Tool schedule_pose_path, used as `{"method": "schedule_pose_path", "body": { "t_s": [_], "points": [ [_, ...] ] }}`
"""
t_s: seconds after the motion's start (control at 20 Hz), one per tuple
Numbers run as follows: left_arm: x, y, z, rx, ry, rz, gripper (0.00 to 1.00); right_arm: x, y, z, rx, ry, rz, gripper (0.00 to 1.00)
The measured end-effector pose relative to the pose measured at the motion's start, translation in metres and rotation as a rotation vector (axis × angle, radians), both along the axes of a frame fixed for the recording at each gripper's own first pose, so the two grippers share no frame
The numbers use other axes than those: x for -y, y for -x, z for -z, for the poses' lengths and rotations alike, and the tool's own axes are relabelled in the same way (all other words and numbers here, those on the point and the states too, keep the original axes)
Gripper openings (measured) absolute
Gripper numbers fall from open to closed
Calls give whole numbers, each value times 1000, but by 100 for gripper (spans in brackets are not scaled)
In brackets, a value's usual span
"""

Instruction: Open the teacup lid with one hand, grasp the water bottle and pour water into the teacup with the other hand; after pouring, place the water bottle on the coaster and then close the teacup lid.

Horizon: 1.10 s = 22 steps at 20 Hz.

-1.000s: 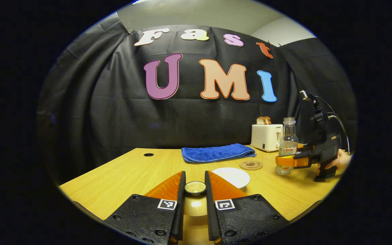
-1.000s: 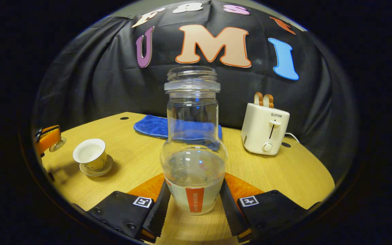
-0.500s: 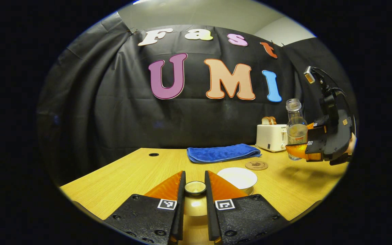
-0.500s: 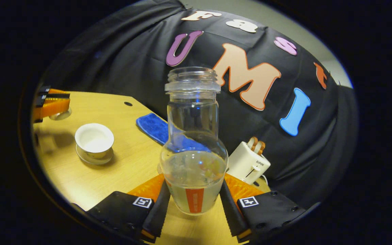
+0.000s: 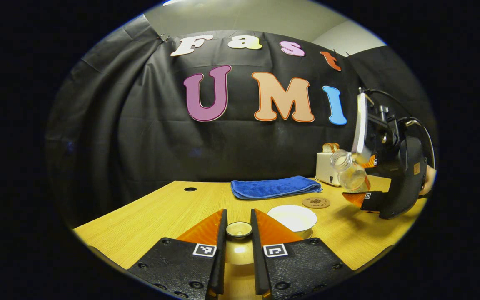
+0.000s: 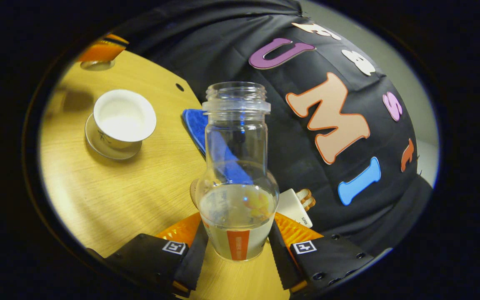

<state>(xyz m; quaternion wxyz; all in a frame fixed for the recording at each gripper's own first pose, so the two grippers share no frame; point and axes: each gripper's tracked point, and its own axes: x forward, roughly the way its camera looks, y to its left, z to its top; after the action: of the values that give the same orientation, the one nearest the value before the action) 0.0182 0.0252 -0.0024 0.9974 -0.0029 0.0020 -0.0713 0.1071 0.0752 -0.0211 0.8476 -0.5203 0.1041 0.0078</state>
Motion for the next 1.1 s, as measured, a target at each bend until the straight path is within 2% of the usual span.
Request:
{"method": "schedule_pose_path", "body": {
  "t_s": [0.35, 0.65, 0.8, 0.95, 1.1],
  "points": [
    [0, 0, 1, 0, 0, 0, 26, -12, -10, 20, -2, 211, -34, 76],
    [-1, 0, 1, 0, 0, -5, 26, -26, -11, 7, 73, 402, -89, 78],
    [-1, 0, 0, -1, 0, -7, 26, -28, -12, 3, 90, 455, -102, 78],
    [-2, 0, 0, 0, 0, -8, 27, -32, -17, -15, 143, 602, -136, 76],
    [-1, 0, 0, 0, 0, -8, 26, -32, -20, -17, 139, 625, -145, 78]
  ]
}}
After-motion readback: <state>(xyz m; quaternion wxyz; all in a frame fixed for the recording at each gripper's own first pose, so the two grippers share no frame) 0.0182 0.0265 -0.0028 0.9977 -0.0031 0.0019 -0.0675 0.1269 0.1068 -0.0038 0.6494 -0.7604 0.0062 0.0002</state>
